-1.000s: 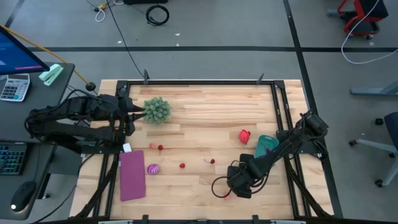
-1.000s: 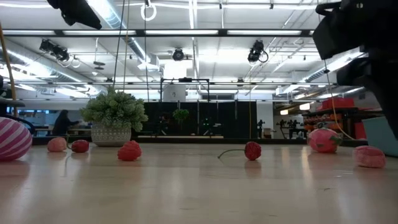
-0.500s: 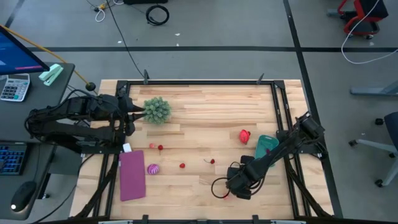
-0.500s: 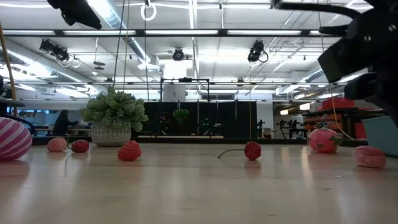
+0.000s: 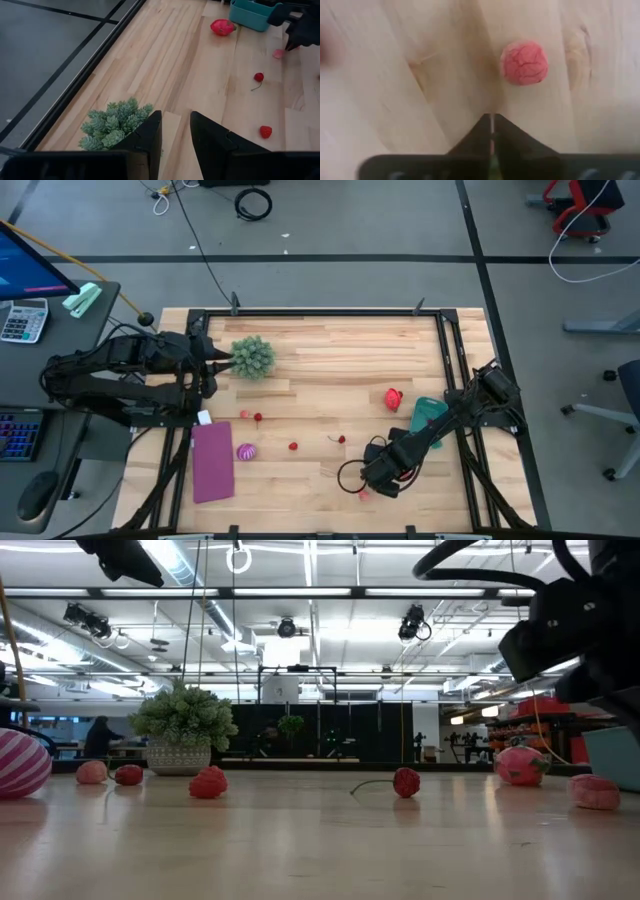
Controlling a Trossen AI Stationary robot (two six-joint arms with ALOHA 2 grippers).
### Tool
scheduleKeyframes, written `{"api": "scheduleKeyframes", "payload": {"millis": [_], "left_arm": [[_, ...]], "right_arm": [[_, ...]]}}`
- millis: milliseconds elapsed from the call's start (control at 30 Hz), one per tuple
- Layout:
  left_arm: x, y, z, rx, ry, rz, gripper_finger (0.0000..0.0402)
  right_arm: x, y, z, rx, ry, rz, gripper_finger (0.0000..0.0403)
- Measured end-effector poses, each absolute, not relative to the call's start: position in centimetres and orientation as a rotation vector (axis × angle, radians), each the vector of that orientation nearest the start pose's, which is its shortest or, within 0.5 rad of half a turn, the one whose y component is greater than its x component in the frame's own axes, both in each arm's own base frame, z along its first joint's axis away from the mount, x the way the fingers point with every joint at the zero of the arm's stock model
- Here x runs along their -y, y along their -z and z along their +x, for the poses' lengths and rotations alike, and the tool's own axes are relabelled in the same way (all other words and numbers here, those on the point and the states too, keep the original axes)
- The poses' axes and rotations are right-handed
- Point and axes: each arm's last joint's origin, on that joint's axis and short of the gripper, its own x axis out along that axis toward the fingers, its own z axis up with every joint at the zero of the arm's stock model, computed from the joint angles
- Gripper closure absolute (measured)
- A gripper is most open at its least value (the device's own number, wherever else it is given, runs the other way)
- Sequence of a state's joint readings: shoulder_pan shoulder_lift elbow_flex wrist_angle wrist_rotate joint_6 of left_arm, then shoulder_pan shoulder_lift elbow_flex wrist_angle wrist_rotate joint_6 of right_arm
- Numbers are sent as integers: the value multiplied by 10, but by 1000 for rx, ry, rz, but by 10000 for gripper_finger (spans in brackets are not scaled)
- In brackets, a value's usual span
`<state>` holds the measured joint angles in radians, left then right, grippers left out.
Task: Pick and placing Produce into tupperware
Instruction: Put the red strawberry into the green bin
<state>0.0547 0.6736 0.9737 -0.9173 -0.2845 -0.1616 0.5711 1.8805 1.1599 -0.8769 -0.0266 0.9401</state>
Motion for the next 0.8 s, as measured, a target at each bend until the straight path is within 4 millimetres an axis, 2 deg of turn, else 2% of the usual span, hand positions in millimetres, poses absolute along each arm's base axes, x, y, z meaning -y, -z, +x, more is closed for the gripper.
{"api": "scheduleKeyframes", "payload": {"millis": [267,433,500,667,800], "left_arm": [[-14,-343,107,-588,-377,-84,294],[-14,-343,107,-587,-377,-84,294],[-14,-343,107,-587,-377,-84,294],[-14,-343,107,-586,-377,-84,294],[-14,-343,107,-585,-377,-84,294]], "right_arm": [[-162,-148,275,-1450,432,244,398],[-148,-174,273,-1278,556,205,400],[-140,-189,265,-1227,643,210,400],[-119,-221,232,-1198,909,232,401],[-110,-237,216,-1177,998,235,401]]}}
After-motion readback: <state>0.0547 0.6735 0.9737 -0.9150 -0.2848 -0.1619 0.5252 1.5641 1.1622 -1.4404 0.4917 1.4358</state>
